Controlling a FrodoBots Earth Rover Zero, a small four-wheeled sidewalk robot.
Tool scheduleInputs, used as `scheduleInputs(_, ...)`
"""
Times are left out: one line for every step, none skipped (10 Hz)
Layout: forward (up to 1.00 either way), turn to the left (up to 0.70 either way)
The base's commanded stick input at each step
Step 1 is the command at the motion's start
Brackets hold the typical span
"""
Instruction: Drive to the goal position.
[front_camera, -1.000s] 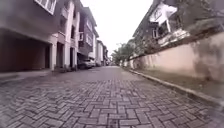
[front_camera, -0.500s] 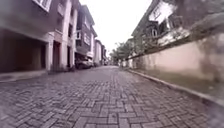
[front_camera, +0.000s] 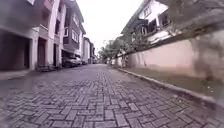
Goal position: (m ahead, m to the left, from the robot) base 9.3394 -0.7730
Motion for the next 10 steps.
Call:
scheduleInputs(0.69,0.03)
scheduleInputs(0.69,0.03)
scheduleInputs(0.69,0.03)
scheduleInputs(0.69,0.03)
scheduleInputs(0.69,0.03)
scheduleInputs(0.69,0.03)
scheduleInputs(0.69,0.03)
scheduleInputs(0.69,0.03)
scheduleInputs(0.69,0.03)
scheduleInputs(0.69,0.03)
